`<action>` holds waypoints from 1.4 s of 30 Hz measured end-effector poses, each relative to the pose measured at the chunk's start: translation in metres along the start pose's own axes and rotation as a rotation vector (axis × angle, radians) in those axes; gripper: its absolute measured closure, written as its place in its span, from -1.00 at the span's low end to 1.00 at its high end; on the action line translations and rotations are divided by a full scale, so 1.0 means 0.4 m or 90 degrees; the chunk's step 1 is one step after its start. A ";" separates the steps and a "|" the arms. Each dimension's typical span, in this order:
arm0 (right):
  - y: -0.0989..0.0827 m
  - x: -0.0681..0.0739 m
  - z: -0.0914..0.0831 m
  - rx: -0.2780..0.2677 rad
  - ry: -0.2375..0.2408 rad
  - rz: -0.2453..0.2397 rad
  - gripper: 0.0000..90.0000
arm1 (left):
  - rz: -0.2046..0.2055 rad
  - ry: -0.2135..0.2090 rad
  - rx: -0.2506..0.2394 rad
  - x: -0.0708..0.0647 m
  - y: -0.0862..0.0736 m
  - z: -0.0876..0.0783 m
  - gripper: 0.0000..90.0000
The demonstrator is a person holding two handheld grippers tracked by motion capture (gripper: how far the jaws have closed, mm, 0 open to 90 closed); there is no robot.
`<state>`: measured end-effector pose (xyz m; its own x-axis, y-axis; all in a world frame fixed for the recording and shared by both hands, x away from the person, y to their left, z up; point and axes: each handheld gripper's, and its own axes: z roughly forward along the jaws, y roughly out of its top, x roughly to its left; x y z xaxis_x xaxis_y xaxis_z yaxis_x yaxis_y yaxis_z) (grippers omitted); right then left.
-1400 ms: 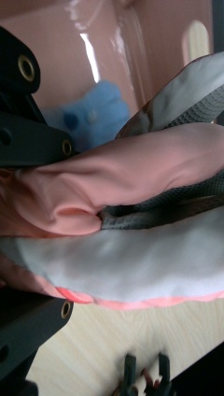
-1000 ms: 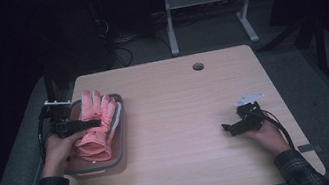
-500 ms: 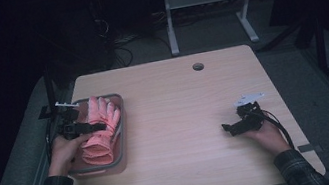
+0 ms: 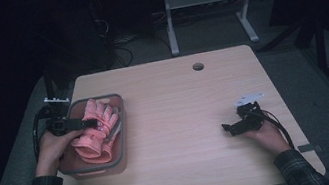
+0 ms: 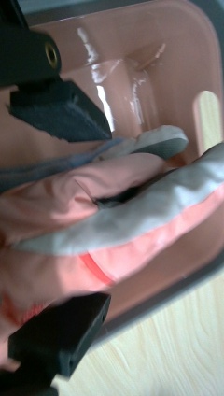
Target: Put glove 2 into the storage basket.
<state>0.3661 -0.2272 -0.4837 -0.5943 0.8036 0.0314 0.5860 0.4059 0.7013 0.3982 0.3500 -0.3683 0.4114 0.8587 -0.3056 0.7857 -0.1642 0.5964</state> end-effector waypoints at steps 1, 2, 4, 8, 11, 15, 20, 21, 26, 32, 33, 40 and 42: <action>0.000 0.000 0.000 -0.001 0.000 0.000 -0.99 | 0.003 -0.002 -0.012 -0.003 0.003 -0.010 -0.64; 0.000 0.000 0.000 -0.001 0.000 0.000 -0.99 | 0.005 -0.001 -0.016 -0.005 0.006 -0.015 -0.65; 0.000 0.000 0.000 -0.001 0.000 -0.001 -0.99 | 0.007 0.001 -0.019 -0.008 0.009 -0.020 -0.66; 0.000 0.000 0.000 -0.001 0.000 0.000 -0.99 | 0.020 0.010 -0.042 -0.023 0.025 -0.048 -0.67; 0.000 0.001 0.000 0.000 0.001 0.002 -0.99 | 0.040 0.002 -0.064 -0.052 0.047 -0.074 -0.67; 0.000 0.001 0.000 0.000 0.001 0.002 -0.99 | 0.073 -0.007 -0.079 -0.099 0.074 -0.082 -0.67; 0.000 0.001 0.000 0.000 0.001 0.002 -0.99 | 0.115 -0.028 -0.084 -0.165 0.100 -0.059 -0.67; 0.000 0.001 0.000 0.000 0.001 0.002 -0.99 | 0.121 -0.034 -0.083 -0.178 0.103 -0.052 -0.67; 0.000 0.000 0.000 0.001 0.002 0.001 -0.99 | 0.150 -0.053 -0.081 -0.236 0.109 -0.018 -0.67; 0.001 0.000 0.001 0.001 0.002 0.002 -0.99 | 0.180 -0.073 -0.083 -0.301 0.109 0.018 -0.67; 0.001 0.000 0.001 0.001 0.002 0.002 -0.99 | 0.180 -0.073 -0.083 -0.301 0.109 0.018 -0.67; 0.001 0.000 0.000 0.002 0.002 0.002 -0.99 | 0.223 -0.102 -0.065 -0.387 0.090 0.087 -0.67; 0.001 0.001 0.000 0.001 0.002 0.002 -0.99 | 0.228 -0.107 -0.065 -0.406 0.081 0.106 -0.67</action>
<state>0.3663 -0.2268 -0.4837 -0.5943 0.8034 0.0365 0.5891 0.4039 0.6999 0.3764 0.1846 -0.3308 0.7275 0.6628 -0.1774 0.5323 -0.3821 0.7554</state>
